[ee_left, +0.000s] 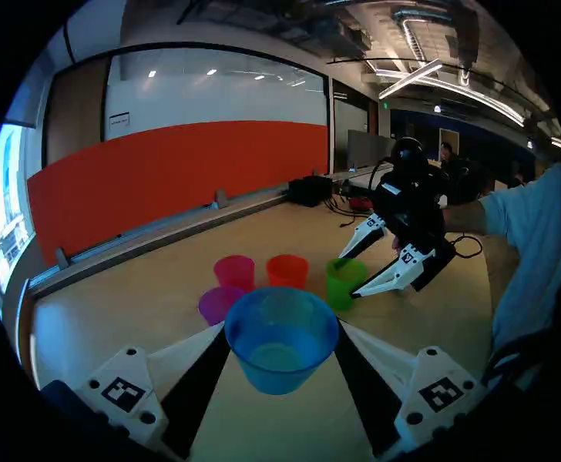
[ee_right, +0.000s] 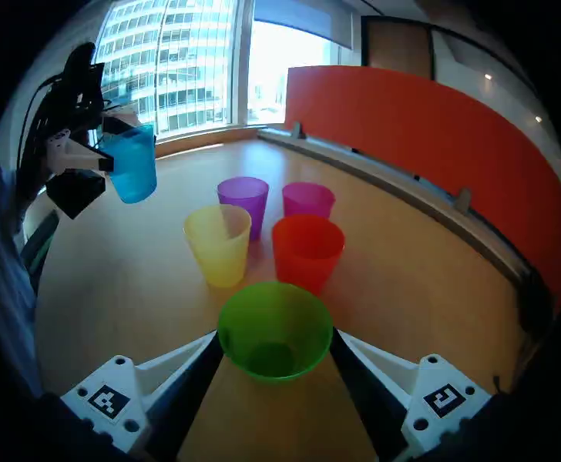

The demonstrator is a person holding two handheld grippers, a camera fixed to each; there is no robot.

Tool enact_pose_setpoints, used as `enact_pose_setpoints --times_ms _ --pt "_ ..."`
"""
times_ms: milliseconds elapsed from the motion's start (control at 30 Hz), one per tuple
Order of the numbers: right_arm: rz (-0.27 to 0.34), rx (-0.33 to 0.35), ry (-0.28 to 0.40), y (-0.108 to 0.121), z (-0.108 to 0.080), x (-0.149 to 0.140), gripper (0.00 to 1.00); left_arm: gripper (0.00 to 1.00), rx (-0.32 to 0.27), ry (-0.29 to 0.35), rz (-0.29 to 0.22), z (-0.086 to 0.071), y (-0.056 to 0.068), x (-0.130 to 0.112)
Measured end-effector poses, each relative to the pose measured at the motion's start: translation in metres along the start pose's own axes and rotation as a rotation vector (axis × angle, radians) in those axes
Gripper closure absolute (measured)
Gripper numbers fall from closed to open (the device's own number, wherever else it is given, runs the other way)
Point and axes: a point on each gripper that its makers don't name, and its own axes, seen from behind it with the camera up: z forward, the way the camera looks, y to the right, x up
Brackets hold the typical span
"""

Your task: Pour water

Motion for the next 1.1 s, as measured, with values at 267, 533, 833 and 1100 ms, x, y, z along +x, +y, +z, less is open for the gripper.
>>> enact_pose_setpoints --times_ms 267,533,833,1100 --pt "0.014 0.004 0.013 -0.002 0.002 0.003 0.09 0.12 0.01 0.0 -0.003 -0.002 -0.004 -0.002" --pt "0.029 -0.01 0.05 0.003 -0.005 0.013 0.09 0.12 0.011 0.012 -0.011 -0.003 -0.006 0.001" --pt "0.033 -0.033 0.112 0.004 -0.019 0.034 0.09 0.12 0.015 0.05 -0.018 -0.003 -0.007 0.01" --pt "0.033 -0.056 0.195 0.004 -0.036 0.062 0.09 0.12 0.026 0.104 -0.035 -0.005 -0.011 0.023"
